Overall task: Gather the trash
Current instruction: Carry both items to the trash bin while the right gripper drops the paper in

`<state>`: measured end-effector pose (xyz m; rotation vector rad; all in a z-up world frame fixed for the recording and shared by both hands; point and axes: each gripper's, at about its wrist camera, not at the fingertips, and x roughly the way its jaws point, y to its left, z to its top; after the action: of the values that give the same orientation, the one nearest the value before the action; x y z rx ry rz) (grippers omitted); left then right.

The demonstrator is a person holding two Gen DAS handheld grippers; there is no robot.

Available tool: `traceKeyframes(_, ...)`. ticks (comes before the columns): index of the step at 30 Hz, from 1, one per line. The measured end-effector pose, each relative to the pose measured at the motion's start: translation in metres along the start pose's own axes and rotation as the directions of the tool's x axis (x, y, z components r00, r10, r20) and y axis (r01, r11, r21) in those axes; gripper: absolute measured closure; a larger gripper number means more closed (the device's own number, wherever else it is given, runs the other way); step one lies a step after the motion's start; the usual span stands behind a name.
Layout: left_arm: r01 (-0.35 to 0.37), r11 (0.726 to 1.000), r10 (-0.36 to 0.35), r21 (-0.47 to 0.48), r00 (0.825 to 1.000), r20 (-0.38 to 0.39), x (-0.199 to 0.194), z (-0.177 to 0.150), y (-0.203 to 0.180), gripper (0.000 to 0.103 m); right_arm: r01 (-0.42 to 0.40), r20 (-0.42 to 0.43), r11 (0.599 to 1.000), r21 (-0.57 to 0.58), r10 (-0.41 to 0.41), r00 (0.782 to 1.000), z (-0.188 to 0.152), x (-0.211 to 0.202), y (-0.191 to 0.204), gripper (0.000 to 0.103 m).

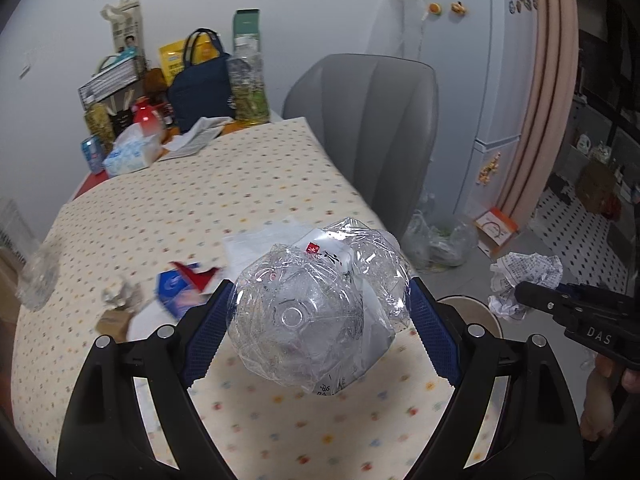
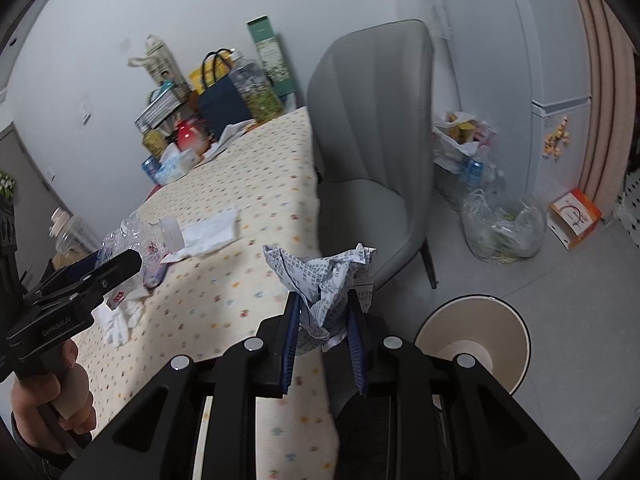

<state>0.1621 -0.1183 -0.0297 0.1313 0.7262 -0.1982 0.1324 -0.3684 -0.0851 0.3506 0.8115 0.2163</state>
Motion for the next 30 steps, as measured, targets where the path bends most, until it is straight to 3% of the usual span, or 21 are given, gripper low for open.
traceKeyframes(8, 0.095, 0.995, -0.094, 0.02, 0.993, -0.066, 0.049, 0.013, -0.057, 0.018, 0.057, -0.017, 0.994, 0.093, -0.056, 0.998, 0.003, 0.01, -0.056, 0.079)
traceKeyframes(14, 0.131, 0.991, -0.126, 0.039, 0.986, -0.106, 0.074, 0.016, -0.083, 0.018, 0.094, -0.036, 0.986, 0.136, -0.09, 0.995, 0.002, 0.022, -0.089, 0.076)
traceKeyframes(15, 0.134, 0.99, -0.129, 0.038, 0.985, -0.113, 0.078, 0.016, -0.085, 0.018, 0.098, -0.035, 0.985, 0.139, -0.094, 0.995, 0.002, 0.025, -0.092, 0.074)
traceKeyframes(17, 0.14, 0.99, -0.135, 0.034, 0.983, -0.127, 0.084, 0.016, -0.087, 0.018, 0.121, -0.029, 0.981, 0.152, -0.118, 0.993, 0.003, 0.033, -0.101, 0.059)
traceKeyframes(18, 0.143, 0.989, -0.137, 0.034, 0.981, -0.134, 0.086, 0.016, -0.089, 0.018, 0.139, -0.036, 0.978, 0.158, -0.135, 0.99, 0.003, 0.037, -0.106, 0.043)
traceKeyframes(19, 0.145, 0.989, -0.139, 0.035, 0.98, -0.14, 0.088, 0.016, -0.09, 0.018, 0.156, -0.043, 0.973, 0.167, -0.151, 0.988, 0.003, 0.04, -0.112, 0.036)
traceKeyframes(26, 0.174, 0.982, -0.16, 0.069, 0.971, -0.18, 0.1, 0.014, -0.108, 0.018, 0.187, -0.033, 0.958, 0.219, -0.184, 0.982, 0.0, 0.029, -0.142, 0.023)
traceKeyframes(30, 0.204, 0.975, -0.183, 0.088, 0.962, -0.201, 0.108, 0.012, -0.129, 0.018, 0.245, -0.011, 0.939, 0.243, -0.25, 0.968, 0.001, 0.008, -0.159, 0.015)
